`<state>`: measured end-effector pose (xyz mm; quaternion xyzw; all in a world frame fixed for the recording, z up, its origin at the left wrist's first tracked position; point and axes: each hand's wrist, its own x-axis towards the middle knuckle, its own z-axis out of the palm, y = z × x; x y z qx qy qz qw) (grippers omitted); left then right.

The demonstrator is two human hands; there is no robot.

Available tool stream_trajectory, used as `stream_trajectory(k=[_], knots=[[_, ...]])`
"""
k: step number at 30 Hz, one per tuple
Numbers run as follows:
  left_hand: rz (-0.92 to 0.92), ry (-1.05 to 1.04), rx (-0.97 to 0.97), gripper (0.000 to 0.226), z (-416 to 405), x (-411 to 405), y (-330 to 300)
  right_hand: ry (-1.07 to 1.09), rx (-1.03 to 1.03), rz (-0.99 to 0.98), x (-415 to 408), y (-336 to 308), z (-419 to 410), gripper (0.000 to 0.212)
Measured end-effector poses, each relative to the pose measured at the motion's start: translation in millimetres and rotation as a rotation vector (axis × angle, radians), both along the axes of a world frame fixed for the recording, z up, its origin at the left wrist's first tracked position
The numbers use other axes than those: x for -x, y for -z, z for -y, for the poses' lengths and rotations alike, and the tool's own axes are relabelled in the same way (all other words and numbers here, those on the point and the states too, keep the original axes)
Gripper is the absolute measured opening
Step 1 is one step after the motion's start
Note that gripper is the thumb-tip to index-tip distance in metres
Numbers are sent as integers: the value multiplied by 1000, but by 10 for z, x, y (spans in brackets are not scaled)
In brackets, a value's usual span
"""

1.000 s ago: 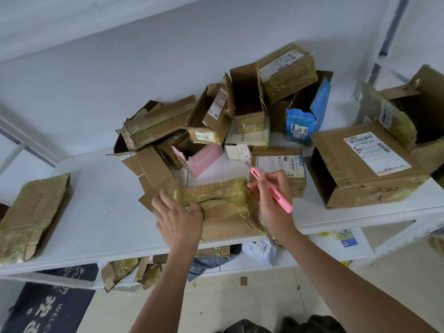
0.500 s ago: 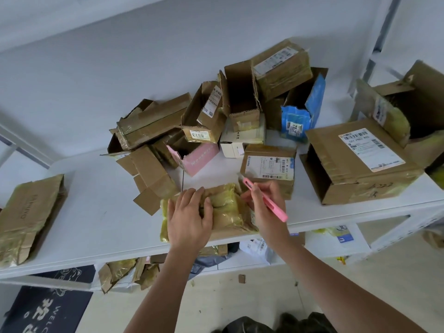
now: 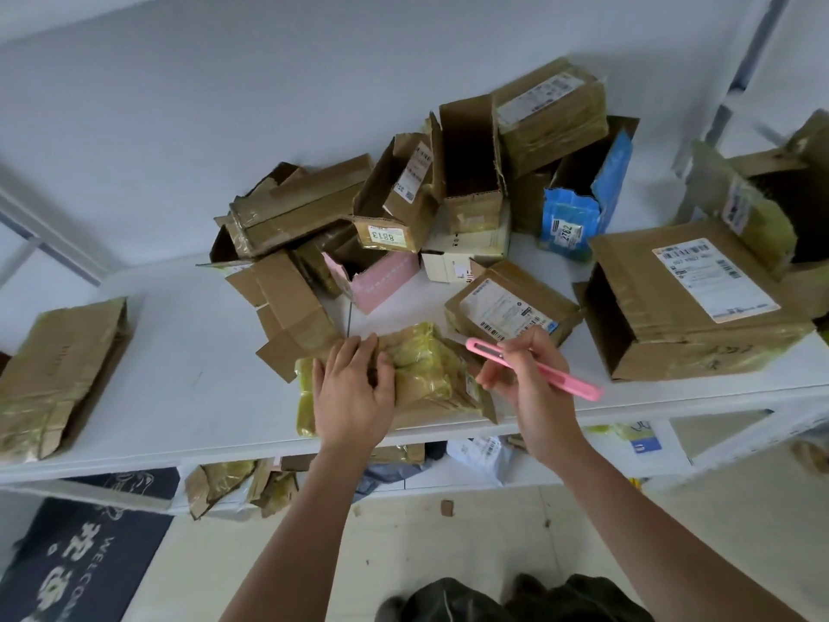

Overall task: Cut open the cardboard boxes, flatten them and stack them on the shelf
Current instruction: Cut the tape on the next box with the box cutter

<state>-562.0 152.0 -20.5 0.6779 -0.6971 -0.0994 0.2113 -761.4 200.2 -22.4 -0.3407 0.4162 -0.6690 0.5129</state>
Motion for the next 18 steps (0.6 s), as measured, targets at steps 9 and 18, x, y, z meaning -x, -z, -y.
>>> stream_trajectory(k=[9,18], knots=[[-78,-11,0,14,-19,4,-21,-45,31,-238,-95,-40,63,23],[-104,-17,59,19,9,13,-19,-89,51,-319,-7,-107,-33,28]])
